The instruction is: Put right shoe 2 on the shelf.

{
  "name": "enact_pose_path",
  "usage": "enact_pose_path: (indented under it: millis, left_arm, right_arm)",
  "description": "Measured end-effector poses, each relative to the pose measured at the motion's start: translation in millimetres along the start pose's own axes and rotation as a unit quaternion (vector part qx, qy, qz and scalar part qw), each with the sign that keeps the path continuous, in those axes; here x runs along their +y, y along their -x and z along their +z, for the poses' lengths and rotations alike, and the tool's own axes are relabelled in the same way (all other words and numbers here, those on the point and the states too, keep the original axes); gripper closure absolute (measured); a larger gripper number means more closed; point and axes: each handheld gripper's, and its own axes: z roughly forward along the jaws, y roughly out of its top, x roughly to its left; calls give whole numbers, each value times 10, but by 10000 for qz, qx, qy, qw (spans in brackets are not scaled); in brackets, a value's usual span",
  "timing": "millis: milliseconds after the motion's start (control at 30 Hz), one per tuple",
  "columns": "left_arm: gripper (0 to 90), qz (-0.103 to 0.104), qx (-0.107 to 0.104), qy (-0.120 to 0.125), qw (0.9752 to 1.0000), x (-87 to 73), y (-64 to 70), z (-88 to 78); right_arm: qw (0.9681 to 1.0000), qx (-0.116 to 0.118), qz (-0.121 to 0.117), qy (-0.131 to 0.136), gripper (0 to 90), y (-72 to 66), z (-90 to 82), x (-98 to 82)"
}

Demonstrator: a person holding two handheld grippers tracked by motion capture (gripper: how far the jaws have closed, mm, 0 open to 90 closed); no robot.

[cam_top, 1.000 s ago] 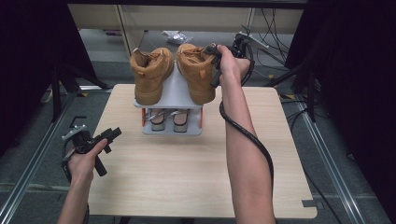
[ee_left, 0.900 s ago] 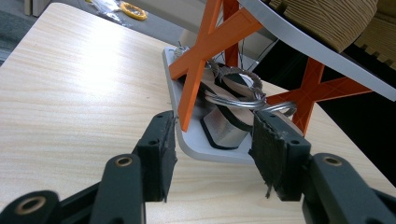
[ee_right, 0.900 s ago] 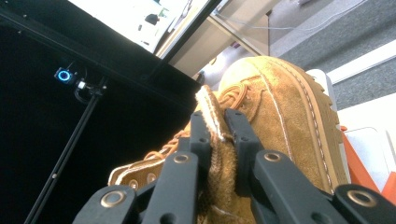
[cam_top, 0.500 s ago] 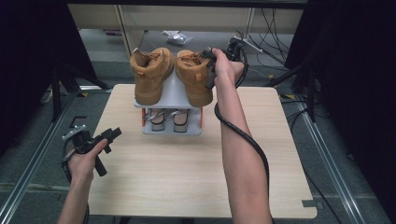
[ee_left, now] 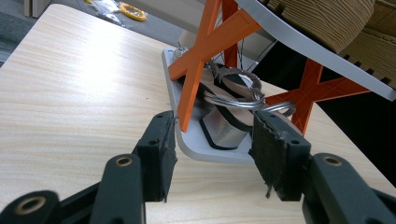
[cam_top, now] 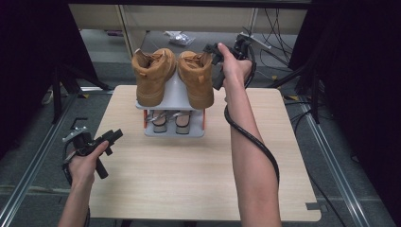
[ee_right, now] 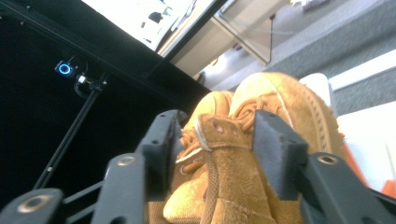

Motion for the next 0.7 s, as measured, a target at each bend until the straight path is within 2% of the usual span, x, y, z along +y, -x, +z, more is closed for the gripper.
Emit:
enact_pose_path:
  millis: [33, 167, 267, 367, 533, 700]
  left_arm:
    - [491, -1, -2, -2, 10000, 0, 0, -2]
    - [491, -3, -46, 56, 10000, 1, 2, -1]
    - [493, 9, -41, 42, 10000, -1, 1, -4]
    - [497, 25, 1, -16, 10000, 1, 8, -9]
    - [502, 15, -46, 31, 10000, -11, 22, 0]
    - [505, 29, -44, 20, 10000, -15, 24, 3]
  right_arm:
    - [9999, -25, -112, 15, 494, -4, -39, 15]
    - [9996, -92, -251, 26, 527, 41, -203, 46]
    - [9994, -134, -322, 4, 631, 151, -323, 41]
    - [9989, -230, -330, -220, 759, 285, -411, -1]
    - [9958, -425, -428, -682, 892, 516, -467, -151]
    - [9898, -478, -549, -1225, 900, 676, -458, -362]
